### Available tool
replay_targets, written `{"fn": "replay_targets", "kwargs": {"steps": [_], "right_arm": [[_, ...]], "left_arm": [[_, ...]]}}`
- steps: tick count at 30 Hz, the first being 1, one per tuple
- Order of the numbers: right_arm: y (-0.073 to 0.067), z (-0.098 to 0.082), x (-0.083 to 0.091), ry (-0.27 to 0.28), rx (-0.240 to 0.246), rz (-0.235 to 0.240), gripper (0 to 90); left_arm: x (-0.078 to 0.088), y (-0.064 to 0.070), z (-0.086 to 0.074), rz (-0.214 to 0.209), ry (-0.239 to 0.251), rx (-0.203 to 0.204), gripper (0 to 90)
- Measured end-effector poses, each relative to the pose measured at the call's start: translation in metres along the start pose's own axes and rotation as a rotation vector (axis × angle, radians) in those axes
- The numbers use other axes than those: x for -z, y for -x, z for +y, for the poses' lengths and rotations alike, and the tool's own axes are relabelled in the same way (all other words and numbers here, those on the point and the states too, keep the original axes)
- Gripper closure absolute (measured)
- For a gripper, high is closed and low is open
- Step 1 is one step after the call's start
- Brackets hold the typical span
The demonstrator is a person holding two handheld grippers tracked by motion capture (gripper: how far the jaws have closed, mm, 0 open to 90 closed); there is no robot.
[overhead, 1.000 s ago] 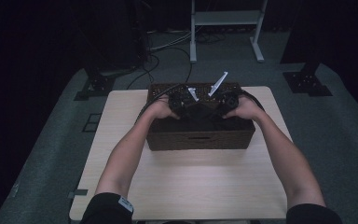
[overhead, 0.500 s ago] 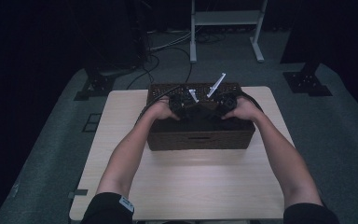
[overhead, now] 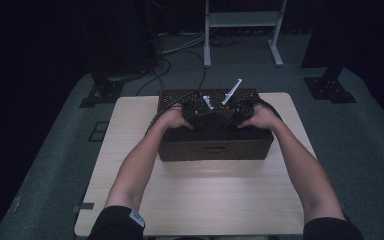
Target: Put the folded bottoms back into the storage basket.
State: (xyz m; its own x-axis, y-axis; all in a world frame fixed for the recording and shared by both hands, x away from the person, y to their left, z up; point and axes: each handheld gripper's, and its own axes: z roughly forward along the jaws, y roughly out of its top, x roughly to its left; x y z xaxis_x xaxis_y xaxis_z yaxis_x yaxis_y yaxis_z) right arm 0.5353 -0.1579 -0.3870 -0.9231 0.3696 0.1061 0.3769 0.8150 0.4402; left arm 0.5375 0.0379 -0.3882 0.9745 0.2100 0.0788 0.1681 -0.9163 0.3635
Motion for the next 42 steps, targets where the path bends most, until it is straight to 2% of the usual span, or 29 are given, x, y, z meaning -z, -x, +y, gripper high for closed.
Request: {"fn": "replay_targets", "kwargs": {"steps": [13,20,22,24,27,30,39,42], "right_arm": [[0.0,0.0,-0.003,-0.026,-0.009,-0.012,67.9],[0.001,-0.001,0.001,-0.014,-0.033,-0.021,62.6],[0.002,-0.002,0.004,0.005,-0.045,-0.02,61.2],[0.003,-0.003,0.01,0.026,-0.051,-0.034,57.8],[0.003,-0.005,0.013,0.035,-0.056,-0.042,54.9],[0.002,-0.007,0.019,0.047,-0.062,-0.055,50.9],[-0.003,-0.013,0.026,0.083,-0.073,-0.055,47.9],[-0.006,-0.015,0.029,0.097,-0.071,-0.05,47.2]], "left_arm": [[-0.002,-0.001,0.0,0.026,-0.007,0.016,66.4],[0.0,-0.002,-0.001,0.046,0.003,0.041,53.9],[0.002,-0.003,-0.002,0.048,0.022,0.051,52.3],[0.007,-0.004,-0.006,0.051,0.052,0.078,49.0],[0.008,-0.003,-0.009,0.056,0.054,0.081,48.1],[0.012,-0.001,-0.011,0.062,0.06,0.094,43.6],[0.025,0.006,-0.008,0.057,0.101,0.089,39.5],[0.027,0.008,-0.007,0.044,0.113,0.094,38.0]]}}
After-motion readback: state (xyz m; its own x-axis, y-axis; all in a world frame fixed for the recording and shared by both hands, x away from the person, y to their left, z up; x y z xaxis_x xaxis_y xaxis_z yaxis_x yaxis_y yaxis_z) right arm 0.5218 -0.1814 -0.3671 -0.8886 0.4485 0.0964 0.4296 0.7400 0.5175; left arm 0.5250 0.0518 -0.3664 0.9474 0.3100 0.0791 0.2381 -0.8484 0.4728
